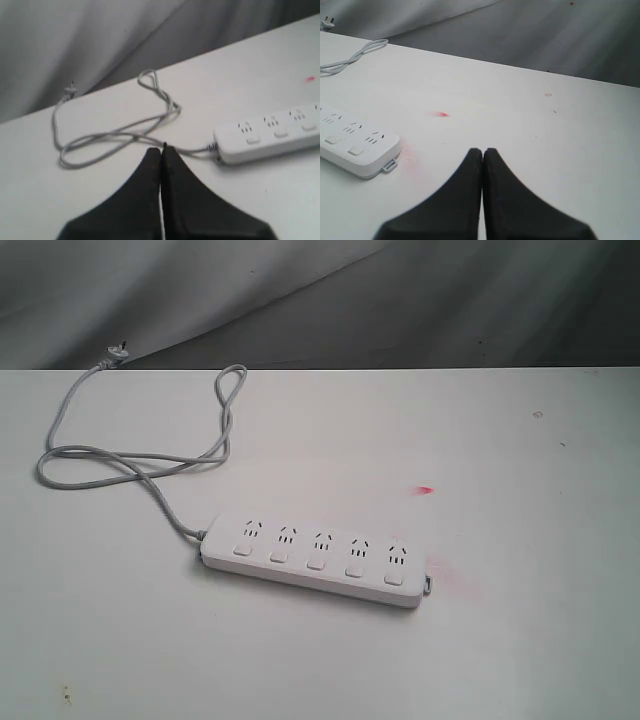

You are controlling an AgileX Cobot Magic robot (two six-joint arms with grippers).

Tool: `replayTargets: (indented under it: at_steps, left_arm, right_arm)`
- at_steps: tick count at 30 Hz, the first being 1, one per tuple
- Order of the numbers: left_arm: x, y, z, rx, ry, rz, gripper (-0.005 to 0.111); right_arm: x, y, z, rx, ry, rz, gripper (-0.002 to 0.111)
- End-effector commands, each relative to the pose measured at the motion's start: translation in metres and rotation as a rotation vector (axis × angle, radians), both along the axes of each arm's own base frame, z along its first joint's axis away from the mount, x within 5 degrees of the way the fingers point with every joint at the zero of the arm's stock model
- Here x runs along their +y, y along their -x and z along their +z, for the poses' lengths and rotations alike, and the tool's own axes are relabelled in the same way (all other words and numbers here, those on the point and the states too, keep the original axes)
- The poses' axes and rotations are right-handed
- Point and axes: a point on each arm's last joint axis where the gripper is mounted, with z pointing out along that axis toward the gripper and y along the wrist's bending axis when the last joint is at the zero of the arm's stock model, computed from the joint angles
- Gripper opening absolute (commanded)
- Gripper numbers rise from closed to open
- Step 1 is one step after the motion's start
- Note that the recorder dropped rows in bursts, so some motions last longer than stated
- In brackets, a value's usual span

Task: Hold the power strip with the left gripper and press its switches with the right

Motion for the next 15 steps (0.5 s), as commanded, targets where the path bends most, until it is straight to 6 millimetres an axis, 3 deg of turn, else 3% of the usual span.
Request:
replayTargets:
  at_steps: [1, 6, 11, 15]
  left_arm:
    - [-0.002, -0.011, 0.053, -0.061, 0.019, 0.003, 0.001]
    - [-0.005, -0.034, 0.104, -0.119, 0.028, 0.005, 0.001]
    - [-0.006, -0.048, 0.129, -0.280, 0.054, 0.014, 0.001]
    - [-0.006, -0.049, 0.136, -0.366, 0.067, 0.018, 0.001]
  right_arm:
    - [0.000, 0.000, -0.001, -0.001, -0.011, -0.007, 0.000]
    - [0.000, 0.000, -0.001, -0.001, -0.011, -0.007, 0.000]
    - [0.000, 0.000, -0.001, -0.001, -0.011, -0.007, 0.000]
    - [0.000, 0.000, -0.001, -0.001, -0.011, -0.007, 0.000]
